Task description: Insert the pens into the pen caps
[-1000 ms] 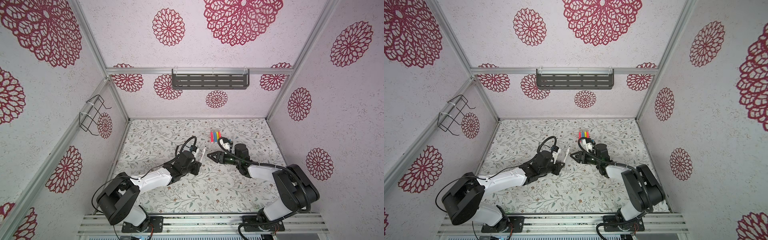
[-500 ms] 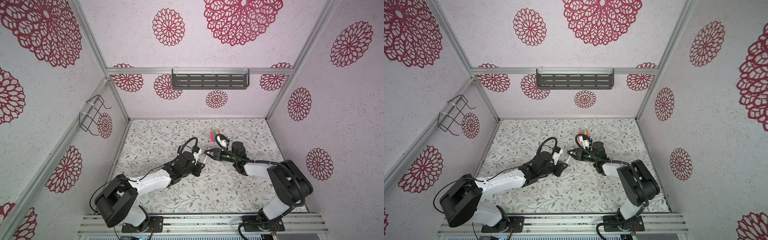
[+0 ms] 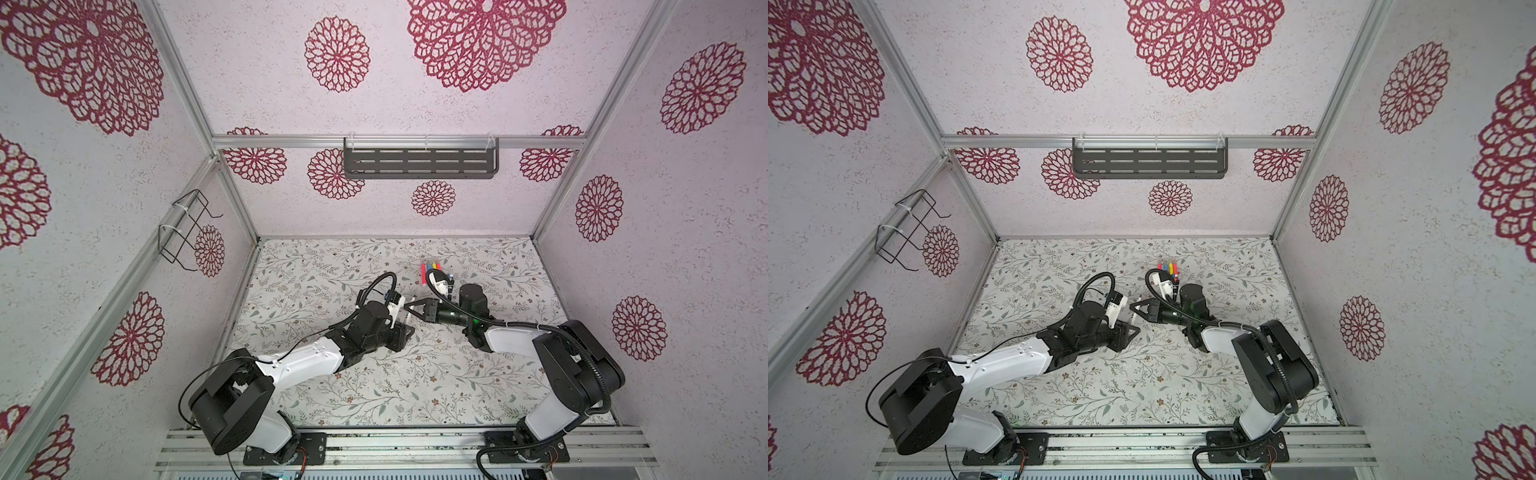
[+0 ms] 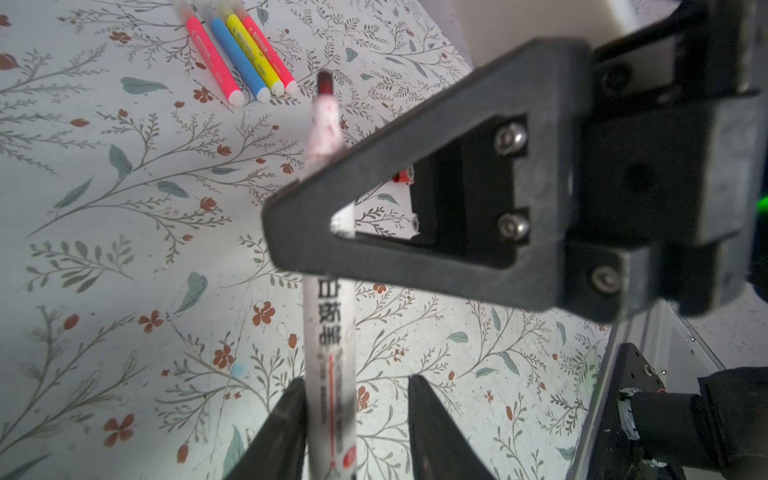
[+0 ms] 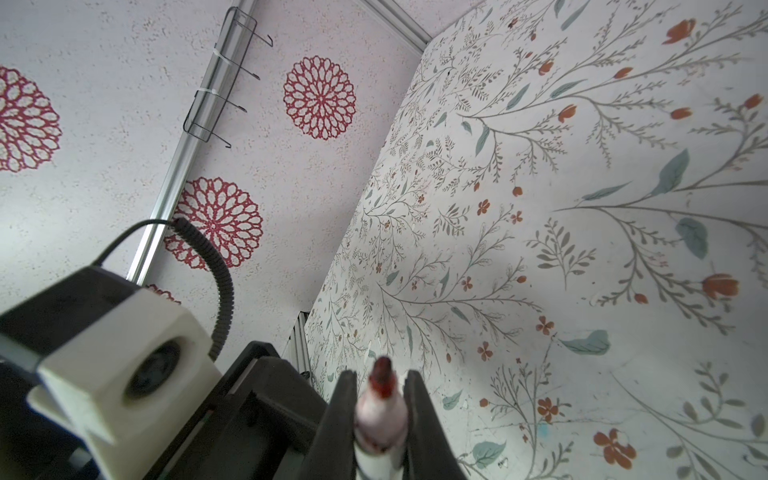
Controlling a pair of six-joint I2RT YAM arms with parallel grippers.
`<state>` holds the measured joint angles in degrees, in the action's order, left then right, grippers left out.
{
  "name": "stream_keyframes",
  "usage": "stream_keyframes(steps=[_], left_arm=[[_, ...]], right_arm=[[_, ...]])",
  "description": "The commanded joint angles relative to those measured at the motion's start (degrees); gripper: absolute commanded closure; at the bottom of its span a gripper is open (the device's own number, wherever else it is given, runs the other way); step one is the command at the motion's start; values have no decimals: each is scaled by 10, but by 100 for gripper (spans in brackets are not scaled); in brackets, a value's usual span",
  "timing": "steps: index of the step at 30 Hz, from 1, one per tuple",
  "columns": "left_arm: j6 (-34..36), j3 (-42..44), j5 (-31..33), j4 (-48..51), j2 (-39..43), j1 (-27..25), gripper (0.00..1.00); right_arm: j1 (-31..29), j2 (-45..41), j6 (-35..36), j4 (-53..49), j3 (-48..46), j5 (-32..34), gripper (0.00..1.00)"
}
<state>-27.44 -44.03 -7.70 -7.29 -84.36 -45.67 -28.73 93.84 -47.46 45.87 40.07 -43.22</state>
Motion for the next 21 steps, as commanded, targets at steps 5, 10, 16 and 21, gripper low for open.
stream_keyframes(steps=[5, 10, 16, 21], left_arm=[[15, -25, 3, 3, -10, -3, 68], [16, -29, 16, 17, -11, -2, 87], [23, -17, 38, 19, 11, 2, 99], [21, 7, 51, 18, 45, 7, 100]], right_arm=[[-12, -38, 17, 12, 5, 0, 98], [-15, -49, 12, 12, 4, -4, 96], [-6, -76, 27, -39, 15, -8, 49], [53, -145, 77, -194, 28, 58, 44]])
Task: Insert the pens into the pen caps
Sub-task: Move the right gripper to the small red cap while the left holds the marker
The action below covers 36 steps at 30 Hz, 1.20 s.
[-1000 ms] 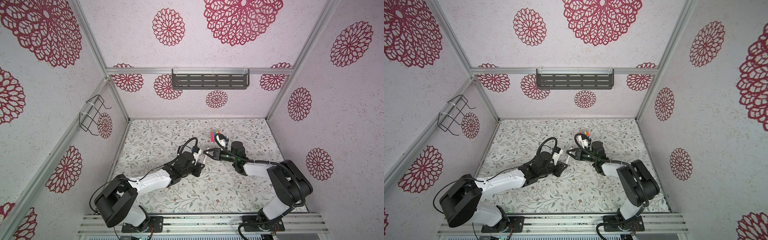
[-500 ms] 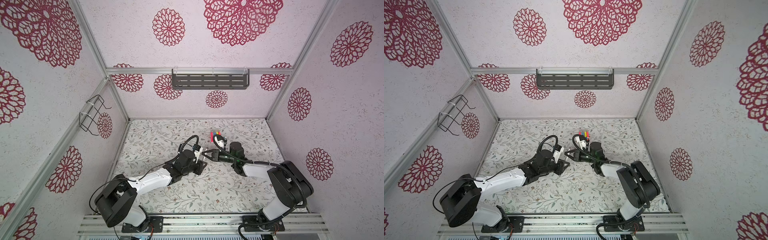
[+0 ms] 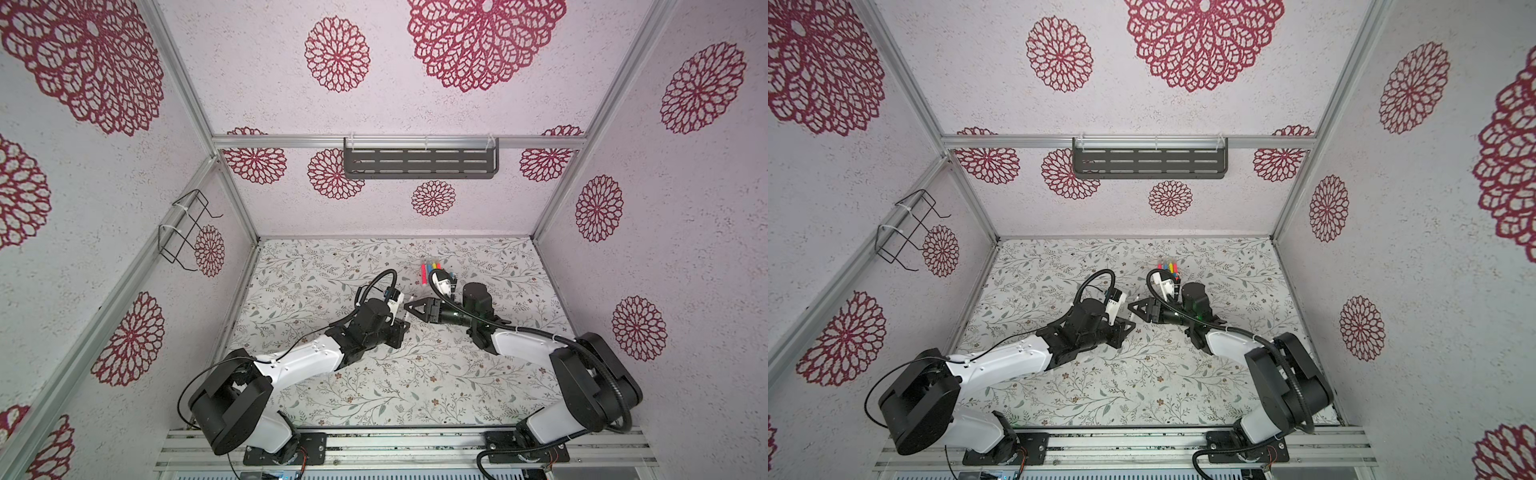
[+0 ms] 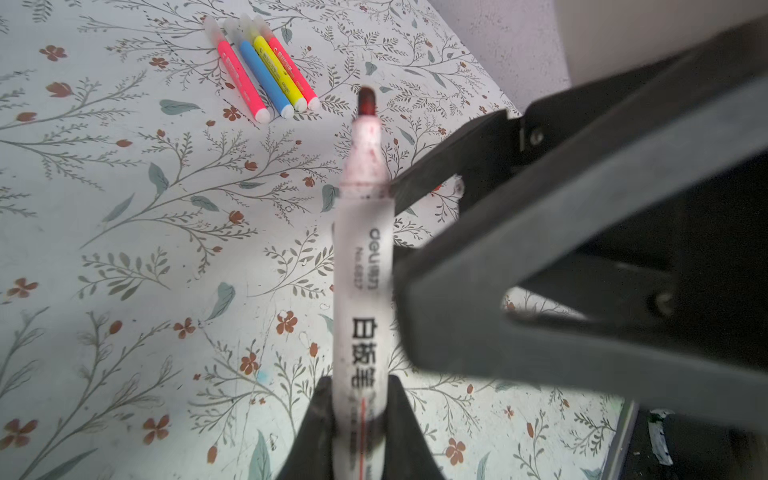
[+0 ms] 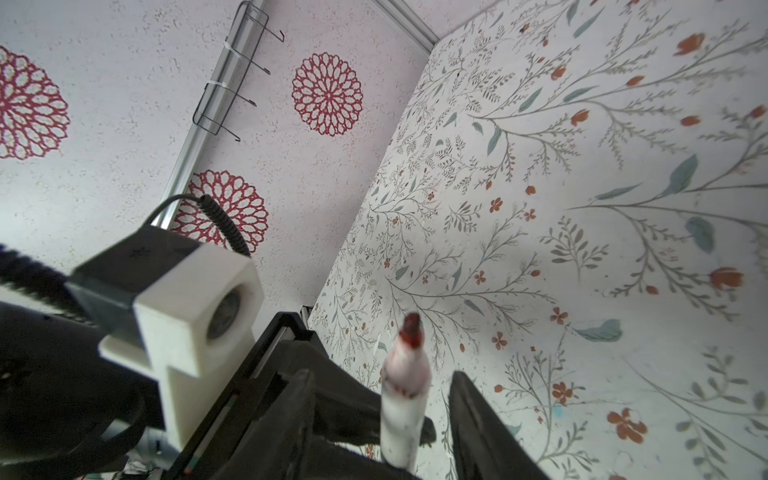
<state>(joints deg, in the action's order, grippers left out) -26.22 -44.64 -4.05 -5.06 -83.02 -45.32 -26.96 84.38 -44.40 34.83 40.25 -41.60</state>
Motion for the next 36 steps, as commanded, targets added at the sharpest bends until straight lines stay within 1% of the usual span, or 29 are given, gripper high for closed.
stream_keyframes(steps=[1, 2, 3, 5, 6, 8, 12, 17, 21, 30, 33, 36], left_arm=[[8, 20, 17, -6, 39, 5, 100], [6, 26, 18, -8, 47, 7, 100], [4, 33, 19, -12, 55, 8, 100], [0, 45, 20, -18, 70, 9, 100], [-2, 49, 22, -19, 76, 9, 100], [-4, 55, 22, -20, 86, 10, 100], [-9, 59, 22, -19, 101, 10, 100], [-12, 65, 29, -6, 121, 10, 100], [-10, 72, 41, -5, 134, 10, 100], [-7, 69, 47, -3, 134, 14, 100], [-7, 68, 45, -1, 136, 14, 100], [-7, 70, 45, -1, 140, 14, 100]], right_arm=[[50, -66, 71, -149, 36, 78, 43], [61, -77, 97, -214, 51, 121, 41], [71, -84, 131, -292, 70, 180, 40], [84, -77, 181, -405, 107, 280, 36], [93, -64, 197, -451, 126, 315, 35], [115, -33, 208, -504, 145, 336, 35], [168, 23, 195, -495, 132, 304, 36], [194, 71, 194, -470, 126, 308, 37], [196, 93, 200, -463, 131, 322, 37], [192, 152, 204, -421, 132, 255, 39], [179, 160, 209, -409, 134, 245, 40], [162, 177, 220, -422, 157, 247, 41]])
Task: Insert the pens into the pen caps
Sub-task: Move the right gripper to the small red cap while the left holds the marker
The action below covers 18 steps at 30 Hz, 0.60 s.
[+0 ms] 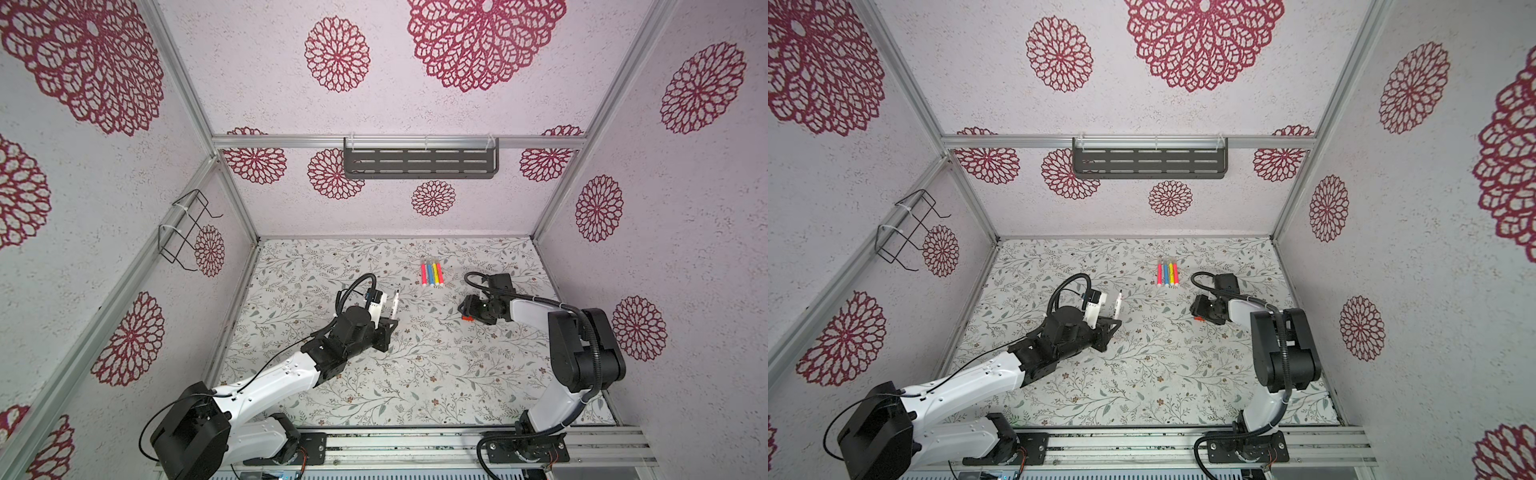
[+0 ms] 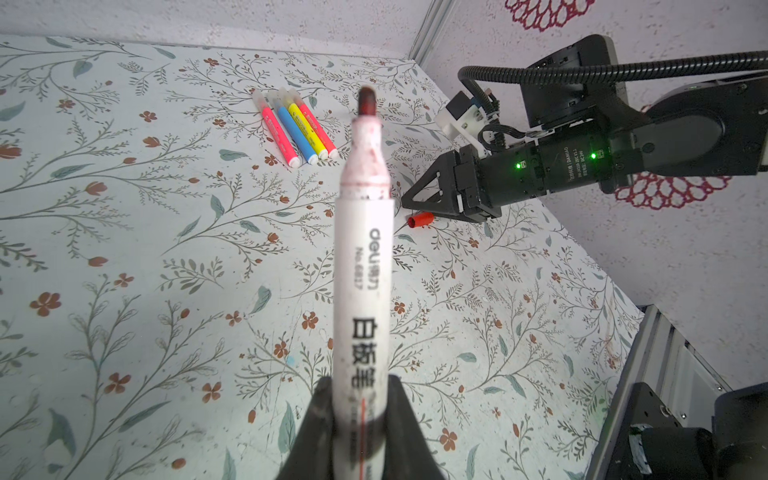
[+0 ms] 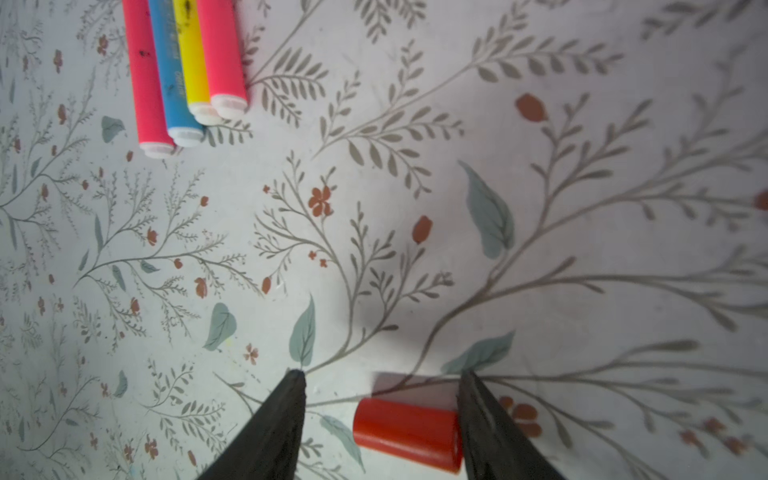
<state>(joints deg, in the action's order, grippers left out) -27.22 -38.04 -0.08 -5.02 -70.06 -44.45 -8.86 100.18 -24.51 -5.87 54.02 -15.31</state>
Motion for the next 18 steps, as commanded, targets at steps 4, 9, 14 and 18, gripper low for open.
stream_keyframes(steps=[4, 9, 14, 18], left_arm=[[5, 7, 7, 0, 20, 6, 100], [7, 18, 13, 2, 40, 7, 100], [7, 31, 15, 3, 60, 9, 100], [7, 38, 17, 2, 70, 15, 100]], right_arm=[[-43, 41, 24, -29, 54, -17, 42], [-73, 60, 32, -47, 96, -15, 43], [-80, 51, 37, -37, 113, -35, 43], [-87, 29, 49, -55, 131, -38, 43]])
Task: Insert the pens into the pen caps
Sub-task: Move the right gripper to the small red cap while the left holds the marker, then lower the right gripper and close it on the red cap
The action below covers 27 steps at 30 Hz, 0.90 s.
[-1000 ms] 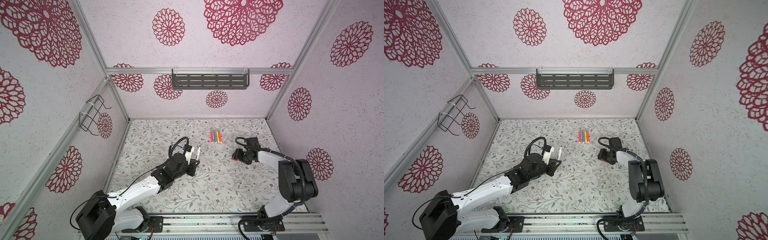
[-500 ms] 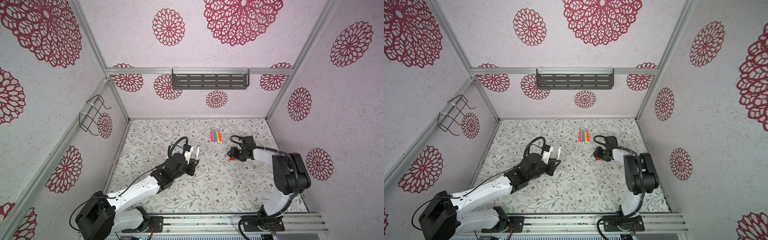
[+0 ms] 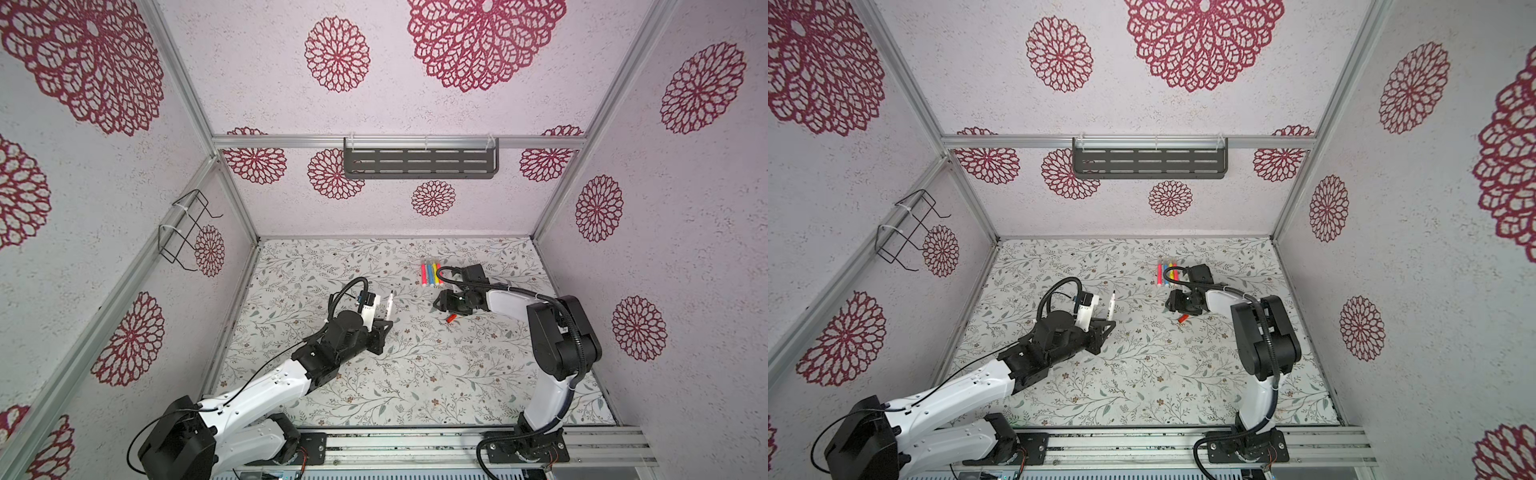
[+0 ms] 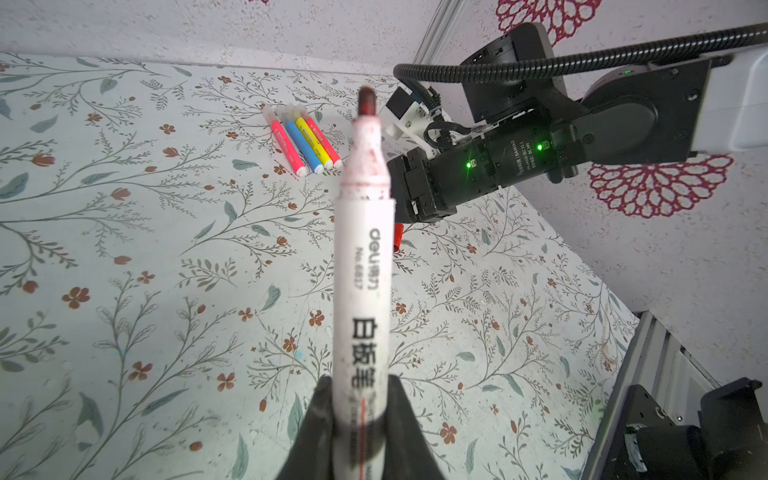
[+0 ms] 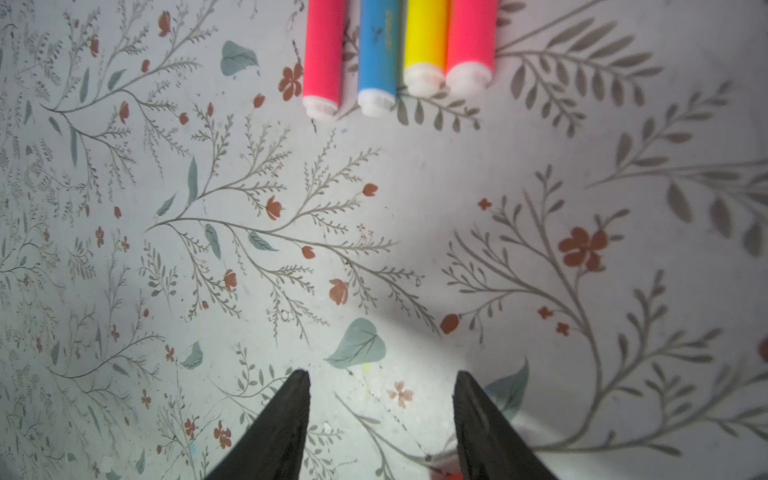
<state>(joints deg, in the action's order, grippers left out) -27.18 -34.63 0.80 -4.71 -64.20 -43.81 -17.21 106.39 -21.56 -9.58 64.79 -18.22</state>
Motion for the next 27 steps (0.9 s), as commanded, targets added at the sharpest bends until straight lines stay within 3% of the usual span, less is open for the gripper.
stream_keyframes(steps=[1, 8, 27], left_arm=[[7, 4, 7, 0, 13, 8, 100], [7, 6, 3, -1, 10, 13, 100], [0, 5, 0, -6, 4, 14, 100]], right_arm=[[-6, -44, 19, -23, 23, 5, 42], [-6, -103, -42, -78, -1, 117, 42], [-31, -95, -60, -75, -78, 128, 52]])
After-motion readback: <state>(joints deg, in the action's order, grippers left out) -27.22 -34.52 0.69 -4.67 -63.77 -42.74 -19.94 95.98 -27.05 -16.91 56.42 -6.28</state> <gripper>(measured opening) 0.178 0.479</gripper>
